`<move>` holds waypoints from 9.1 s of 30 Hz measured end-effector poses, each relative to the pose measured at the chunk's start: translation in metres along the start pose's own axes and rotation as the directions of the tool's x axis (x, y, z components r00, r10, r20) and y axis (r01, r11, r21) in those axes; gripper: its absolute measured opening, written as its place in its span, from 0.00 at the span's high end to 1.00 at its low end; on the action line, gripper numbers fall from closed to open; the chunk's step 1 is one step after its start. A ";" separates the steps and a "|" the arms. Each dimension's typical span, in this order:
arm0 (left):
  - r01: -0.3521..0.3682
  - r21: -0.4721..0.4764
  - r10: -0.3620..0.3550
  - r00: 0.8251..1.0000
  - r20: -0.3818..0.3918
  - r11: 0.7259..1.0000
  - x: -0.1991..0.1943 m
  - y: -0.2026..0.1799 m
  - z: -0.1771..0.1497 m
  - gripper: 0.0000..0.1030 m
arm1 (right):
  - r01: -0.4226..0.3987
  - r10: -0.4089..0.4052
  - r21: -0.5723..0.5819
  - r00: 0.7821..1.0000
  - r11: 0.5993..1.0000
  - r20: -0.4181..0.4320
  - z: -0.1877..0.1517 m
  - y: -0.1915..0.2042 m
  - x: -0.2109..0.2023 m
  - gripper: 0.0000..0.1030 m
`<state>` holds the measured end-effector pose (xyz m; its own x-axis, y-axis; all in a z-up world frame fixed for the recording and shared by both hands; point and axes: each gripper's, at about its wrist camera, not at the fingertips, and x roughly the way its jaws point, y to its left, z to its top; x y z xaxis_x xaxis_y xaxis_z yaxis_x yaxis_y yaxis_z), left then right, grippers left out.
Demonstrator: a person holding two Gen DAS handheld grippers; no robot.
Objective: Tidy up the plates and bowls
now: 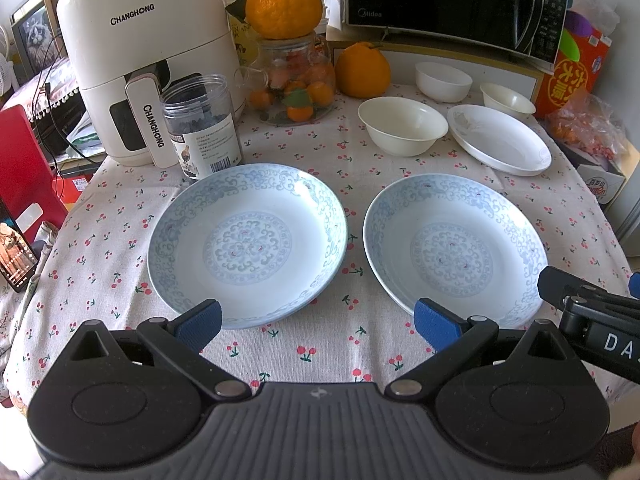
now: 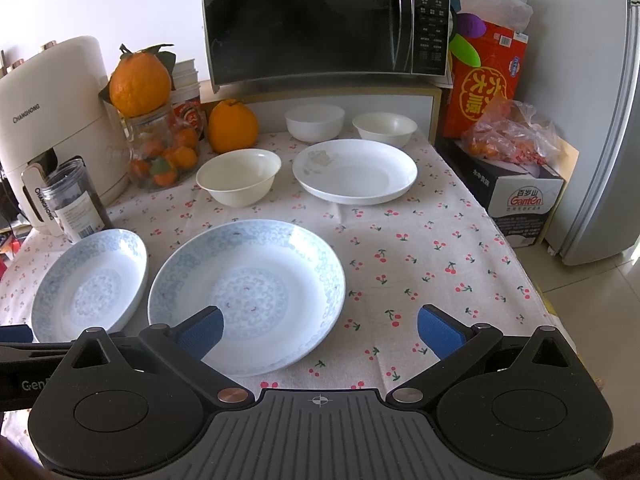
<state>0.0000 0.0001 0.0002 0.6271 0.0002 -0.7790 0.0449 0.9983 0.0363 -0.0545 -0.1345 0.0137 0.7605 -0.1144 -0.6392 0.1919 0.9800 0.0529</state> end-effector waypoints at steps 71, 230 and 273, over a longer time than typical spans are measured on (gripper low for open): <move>0.399 -0.183 -0.421 0.902 -0.098 0.898 0.063 0.008 0.024 0.41 | -0.371 0.344 -0.012 0.870 0.928 -0.353 0.042 -0.053 0.126 0.03; 0.081 0.037 -0.081 0.997 0.000 0.996 0.071 0.154 0.038 0.80 | -0.407 0.363 -0.246 0.908 0.879 -0.207 0.043 0.145 0.128 0.71; 0.175 0.049 -0.179 0.979 0.096 0.983 0.045 0.095 0.062 0.81 | -0.366 0.348 -0.075 0.919 0.927 -0.184 0.084 0.061 0.095 0.76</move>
<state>0.0806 0.0918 0.0077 0.6806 -0.1842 -0.7091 0.1918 0.9789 -0.0702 0.0813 -0.0996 0.0205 0.6521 0.2660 -0.7099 -0.1474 0.9630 0.2254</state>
